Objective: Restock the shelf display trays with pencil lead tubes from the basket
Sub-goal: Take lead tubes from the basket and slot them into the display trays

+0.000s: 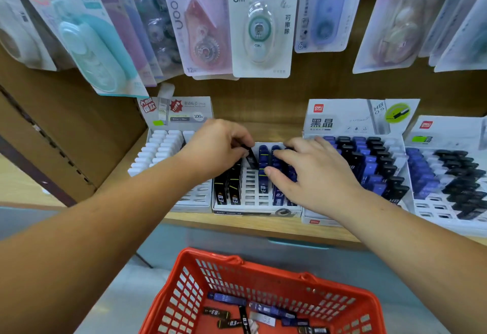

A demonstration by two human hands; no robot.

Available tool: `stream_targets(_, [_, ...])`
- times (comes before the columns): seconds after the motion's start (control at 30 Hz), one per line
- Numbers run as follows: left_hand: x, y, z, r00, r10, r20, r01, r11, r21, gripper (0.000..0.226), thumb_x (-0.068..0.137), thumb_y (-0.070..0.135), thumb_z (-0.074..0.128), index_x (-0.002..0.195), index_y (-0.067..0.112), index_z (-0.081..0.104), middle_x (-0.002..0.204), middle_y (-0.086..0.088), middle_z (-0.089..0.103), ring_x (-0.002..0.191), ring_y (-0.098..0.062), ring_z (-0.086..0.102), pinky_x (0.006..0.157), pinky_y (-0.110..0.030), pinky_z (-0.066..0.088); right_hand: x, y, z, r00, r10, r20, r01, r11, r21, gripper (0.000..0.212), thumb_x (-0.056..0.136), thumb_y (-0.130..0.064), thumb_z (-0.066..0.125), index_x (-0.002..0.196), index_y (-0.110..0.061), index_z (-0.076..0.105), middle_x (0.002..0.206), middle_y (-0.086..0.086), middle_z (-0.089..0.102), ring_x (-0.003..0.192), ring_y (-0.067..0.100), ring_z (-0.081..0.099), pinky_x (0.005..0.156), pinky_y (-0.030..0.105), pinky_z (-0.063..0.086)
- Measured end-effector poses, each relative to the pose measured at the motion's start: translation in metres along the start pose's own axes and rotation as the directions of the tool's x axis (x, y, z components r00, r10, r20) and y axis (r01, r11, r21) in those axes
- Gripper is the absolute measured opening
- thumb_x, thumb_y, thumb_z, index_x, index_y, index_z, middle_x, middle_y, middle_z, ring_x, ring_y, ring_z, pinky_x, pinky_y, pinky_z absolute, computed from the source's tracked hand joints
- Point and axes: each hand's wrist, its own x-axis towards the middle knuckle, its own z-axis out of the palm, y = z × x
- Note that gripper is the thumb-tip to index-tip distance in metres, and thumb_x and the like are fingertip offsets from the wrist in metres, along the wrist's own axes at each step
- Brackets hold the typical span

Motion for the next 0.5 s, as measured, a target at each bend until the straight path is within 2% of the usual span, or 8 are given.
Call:
stream_targets(0.2, [0.003, -0.004, 0.005, 1.000, -0.015, -0.016, 0.015, 0.998, 0.055, 0.014, 0.092, 0.013, 0.077, 0.102, 0.022, 0.082, 0.094, 0.006, 0.076, 0.084, -0.011, 0.071, 0.087, -0.024, 0.057, -0.001, 0.000, 0.000, 1.000, -0.004, 0.012, 0.004, 1.000, 0.010, 0.072, 0.093, -0.071, 0.024, 0.142, -0.032, 0.059, 0.138, -0.007, 0.057, 0.130, 0.021, 0.050, 0.125, 0.046, 0.021])
stream_targets(0.33, [0.008, -0.002, 0.001, 1.000, 0.001, 0.021, -0.004, 0.994, 0.111, 0.015, 0.092, 0.013, 0.076, 0.104, 0.020, 0.083, 0.106, 0.004, 0.078, 0.096, -0.012, 0.070, 0.095, -0.026, 0.055, -0.001, -0.001, 0.001, 1.000, 0.001, 0.004, -0.001, 1.000, 0.009, 0.070, 0.094, -0.071, 0.025, 0.140, -0.032, 0.061, 0.135, -0.007, 0.059, 0.127, 0.022, 0.052, 0.124, 0.046, 0.023])
stream_targets(0.5, [0.020, 0.005, 0.002, 0.998, 0.017, 0.067, -0.033, 0.970, 0.242, 0.023, 0.099, 0.016, 0.066, 0.113, 0.027, 0.081, 0.118, 0.001, 0.075, 0.110, -0.021, 0.067, 0.102, -0.030, 0.052, -0.001, -0.001, -0.002, 1.000, 0.009, 0.022, -0.010, 1.000, 0.014, 0.062, 0.100, -0.068, 0.035, 0.144, -0.031, 0.058, 0.139, -0.007, 0.057, 0.132, 0.022, 0.050, 0.126, 0.045, 0.018])
